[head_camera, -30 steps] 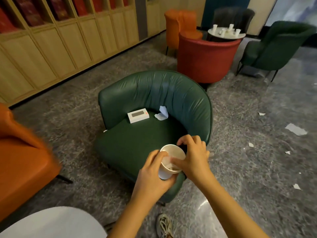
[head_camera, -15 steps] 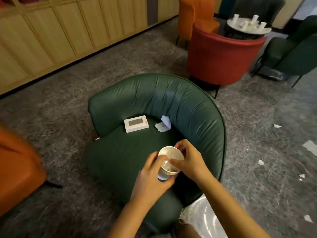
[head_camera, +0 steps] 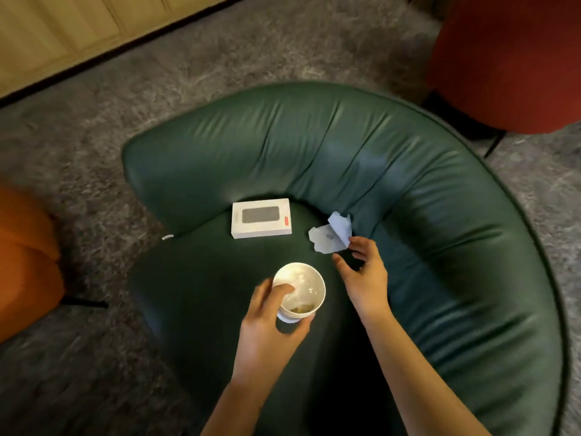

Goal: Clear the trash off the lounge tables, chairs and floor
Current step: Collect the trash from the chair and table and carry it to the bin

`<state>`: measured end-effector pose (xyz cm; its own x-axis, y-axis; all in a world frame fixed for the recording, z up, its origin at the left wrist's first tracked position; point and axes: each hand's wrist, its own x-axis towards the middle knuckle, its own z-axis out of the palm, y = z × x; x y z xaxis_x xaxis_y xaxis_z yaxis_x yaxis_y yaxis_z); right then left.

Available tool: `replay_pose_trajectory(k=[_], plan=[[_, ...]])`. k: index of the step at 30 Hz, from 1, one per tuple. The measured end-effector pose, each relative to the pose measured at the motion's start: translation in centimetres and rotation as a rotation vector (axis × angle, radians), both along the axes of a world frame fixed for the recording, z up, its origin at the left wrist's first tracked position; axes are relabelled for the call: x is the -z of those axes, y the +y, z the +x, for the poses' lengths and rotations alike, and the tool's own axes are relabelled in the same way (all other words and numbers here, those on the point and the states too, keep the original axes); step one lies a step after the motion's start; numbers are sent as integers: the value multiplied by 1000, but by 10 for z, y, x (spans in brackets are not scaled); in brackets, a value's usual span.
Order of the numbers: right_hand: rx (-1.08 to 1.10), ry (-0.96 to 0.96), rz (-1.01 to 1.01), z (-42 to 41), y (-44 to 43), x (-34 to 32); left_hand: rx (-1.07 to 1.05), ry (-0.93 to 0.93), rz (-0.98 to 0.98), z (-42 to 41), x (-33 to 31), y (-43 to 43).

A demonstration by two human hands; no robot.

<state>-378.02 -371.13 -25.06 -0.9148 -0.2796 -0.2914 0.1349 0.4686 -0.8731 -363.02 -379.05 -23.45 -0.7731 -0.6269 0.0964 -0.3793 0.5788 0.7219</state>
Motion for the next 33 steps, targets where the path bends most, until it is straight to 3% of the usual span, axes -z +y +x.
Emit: replay_pose_trajectory(k=[8,16,23,33], plan=[[43,56,392,-63,-41,168,-73,-19,101,-43,136,-25],[-91,208,543,-91,-64,247,-109,-28,200,-43,205,-34],[-94,206,406,-90,-64,242,-131,-9,177,-47,208,-37],[-284,385,78,7,-56,129,-155,-71,137,-42,189,-45]])
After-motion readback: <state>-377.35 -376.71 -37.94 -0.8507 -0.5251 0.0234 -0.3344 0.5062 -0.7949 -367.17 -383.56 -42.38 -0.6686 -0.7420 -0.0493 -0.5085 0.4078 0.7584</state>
